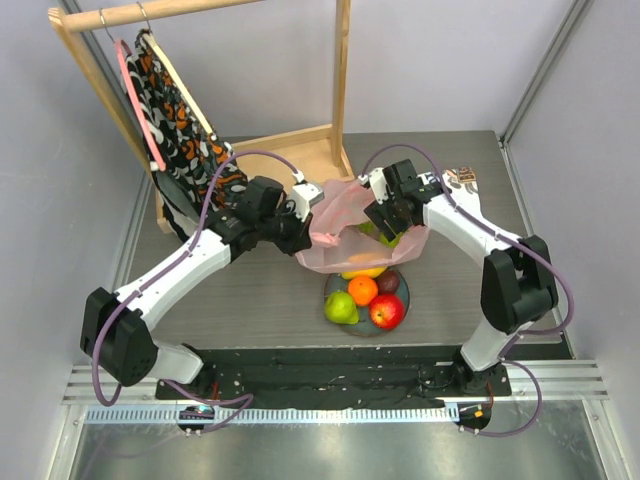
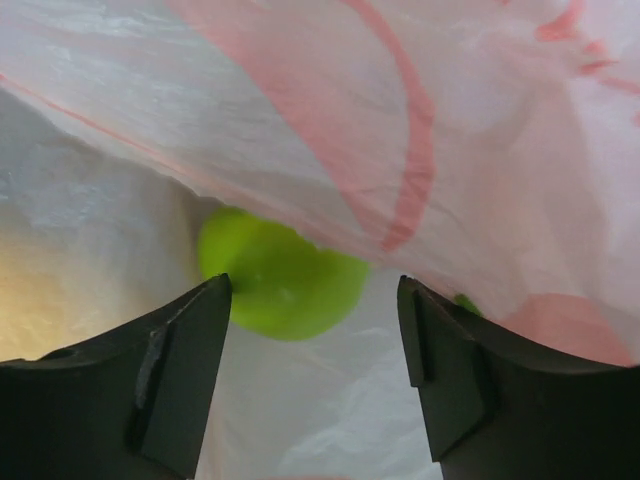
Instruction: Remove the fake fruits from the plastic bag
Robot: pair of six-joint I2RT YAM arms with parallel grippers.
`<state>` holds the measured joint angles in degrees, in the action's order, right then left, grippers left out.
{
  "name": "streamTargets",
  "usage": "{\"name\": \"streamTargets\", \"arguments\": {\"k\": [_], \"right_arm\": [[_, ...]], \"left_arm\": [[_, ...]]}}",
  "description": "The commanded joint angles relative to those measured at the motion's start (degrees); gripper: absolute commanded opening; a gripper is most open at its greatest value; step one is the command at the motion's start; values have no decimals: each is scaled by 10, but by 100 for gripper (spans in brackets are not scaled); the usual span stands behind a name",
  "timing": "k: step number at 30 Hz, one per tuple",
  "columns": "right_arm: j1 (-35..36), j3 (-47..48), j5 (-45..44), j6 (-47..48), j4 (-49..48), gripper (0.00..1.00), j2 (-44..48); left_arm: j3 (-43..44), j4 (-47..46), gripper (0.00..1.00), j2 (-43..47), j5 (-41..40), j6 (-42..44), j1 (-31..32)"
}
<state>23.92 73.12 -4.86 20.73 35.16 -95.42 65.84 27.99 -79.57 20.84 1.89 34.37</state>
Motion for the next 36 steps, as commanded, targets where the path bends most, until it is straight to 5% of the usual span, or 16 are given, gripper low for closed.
{"name": "streamTargets", "arguments": {"k": [1,2,11,15,19,20,30,36], "right_arm": [[1,24,-2,3,9,79,-25],[-1,14,-1,2,7,99,-27],[-12,-3,20,11,-41,100,-78],[-27,6,35,23,-63,84,-94],[-36,15,85,33,-62,42,-55],[-36,14,105,34,-61,39,-27],[-20,96,352,-6,62,38,171],[52,128,366,26,141,38,211]], "left_arm": [[3,-15,0,14,-6,12,2],[2,-17,0,13,-5,10,1],[-3,-23,0,11,4,7,1],[4,-26,0,6,5,-2,1],[14,-35,0,0,4,-7,1],[17,-36,0,-1,5,-10,1],[107,-92,0,-66,-13,-60,0],[150,-107,0,-89,-30,-90,-9]]}}
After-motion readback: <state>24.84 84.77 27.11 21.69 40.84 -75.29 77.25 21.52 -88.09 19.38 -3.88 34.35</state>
